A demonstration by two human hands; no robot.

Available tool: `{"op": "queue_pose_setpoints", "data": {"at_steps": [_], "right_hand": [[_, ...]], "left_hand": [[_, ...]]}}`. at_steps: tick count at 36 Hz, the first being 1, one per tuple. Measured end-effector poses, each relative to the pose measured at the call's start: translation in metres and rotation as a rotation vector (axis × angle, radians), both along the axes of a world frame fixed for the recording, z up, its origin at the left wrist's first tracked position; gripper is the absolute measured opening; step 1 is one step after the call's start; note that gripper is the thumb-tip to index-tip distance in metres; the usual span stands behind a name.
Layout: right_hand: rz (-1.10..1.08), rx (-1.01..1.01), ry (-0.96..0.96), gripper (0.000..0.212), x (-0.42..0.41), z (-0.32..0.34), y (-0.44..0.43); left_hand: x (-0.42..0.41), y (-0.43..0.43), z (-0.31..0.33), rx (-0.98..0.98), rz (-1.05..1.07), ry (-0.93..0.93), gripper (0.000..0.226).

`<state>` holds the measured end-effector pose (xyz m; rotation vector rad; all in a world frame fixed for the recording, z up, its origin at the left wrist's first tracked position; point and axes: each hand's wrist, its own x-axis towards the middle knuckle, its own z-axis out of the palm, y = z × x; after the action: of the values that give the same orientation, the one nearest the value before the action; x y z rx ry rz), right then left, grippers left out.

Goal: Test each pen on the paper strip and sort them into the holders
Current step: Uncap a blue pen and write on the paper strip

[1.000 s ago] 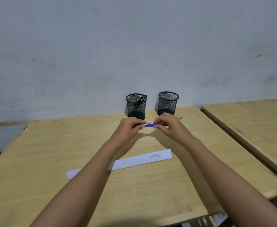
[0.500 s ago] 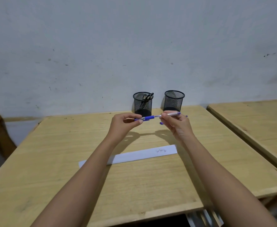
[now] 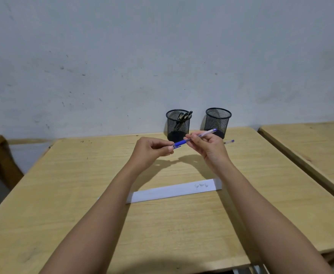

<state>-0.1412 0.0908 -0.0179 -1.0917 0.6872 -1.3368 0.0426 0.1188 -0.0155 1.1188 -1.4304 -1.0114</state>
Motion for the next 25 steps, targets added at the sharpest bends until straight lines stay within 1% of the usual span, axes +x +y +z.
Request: {"op": "queue_pose_setpoints", "data": {"at_steps": [2, 4, 5, 6, 7, 9, 12, 14, 16, 19, 22, 25], "right_hand": [[-0.089, -0.016, -0.004, 0.009, -0.007, 0.001, -0.006], [-0.237, 0.017, -0.143, 0.004, -0.033, 0.005, -0.013], [-0.293, 0.034, -0.224, 0.008, -0.05, 0.006, -0.016], [-0.323, 0.04, -0.259, 0.016, -0.065, 0.008, -0.015], [-0.331, 0.041, -0.252, 0.022, -0.075, 0.008, -0.014], [-0.296, 0.025, -0.17, 0.022, -0.074, 0.006, -0.011], [-0.283, 0.033, -0.001, 0.011, -0.052, -0.003, -0.01], [-0.323, 0.026, 0.111, 0.013, -0.045, -0.011, -0.01], [-0.346, 0.026, 0.179, 0.017, -0.042, -0.017, -0.007], [-0.38, 0.005, 0.217, 0.025, -0.041, -0.022, -0.002], [-0.416, -0.01, 0.27, 0.022, -0.041, -0.021, 0.003], [-0.428, 0.002, 0.28, 0.026, -0.043, -0.021, 0.006]], "left_hand": [[0.012, -0.001, 0.001, -0.004, 0.014, -0.014, 0.022], [0.039, 0.001, -0.003, 0.009, 0.098, 0.027, 0.022], [0.056, 0.002, -0.005, 0.02, 0.15, 0.06, 0.02], [0.07, 0.004, -0.008, 0.036, 0.19, 0.079, 0.017], [0.08, 0.005, -0.01, 0.057, 0.208, 0.08, 0.015], [0.082, 0.002, -0.011, 0.077, 0.192, 0.01, 0.013], [0.061, -0.01, -0.013, 0.074, 0.144, -0.202, 0.012], [0.047, -0.016, -0.017, 0.057, 0.132, -0.343, 0.011], [0.038, -0.019, -0.024, 0.061, 0.103, -0.451, 0.009], [0.03, -0.022, -0.034, 0.086, 0.072, -0.524, 0.007], [0.027, -0.027, -0.037, 0.075, 0.087, -0.547, 0.005], [0.024, -0.03, -0.038, 0.061, 0.098, -0.597, 0.005]]}}
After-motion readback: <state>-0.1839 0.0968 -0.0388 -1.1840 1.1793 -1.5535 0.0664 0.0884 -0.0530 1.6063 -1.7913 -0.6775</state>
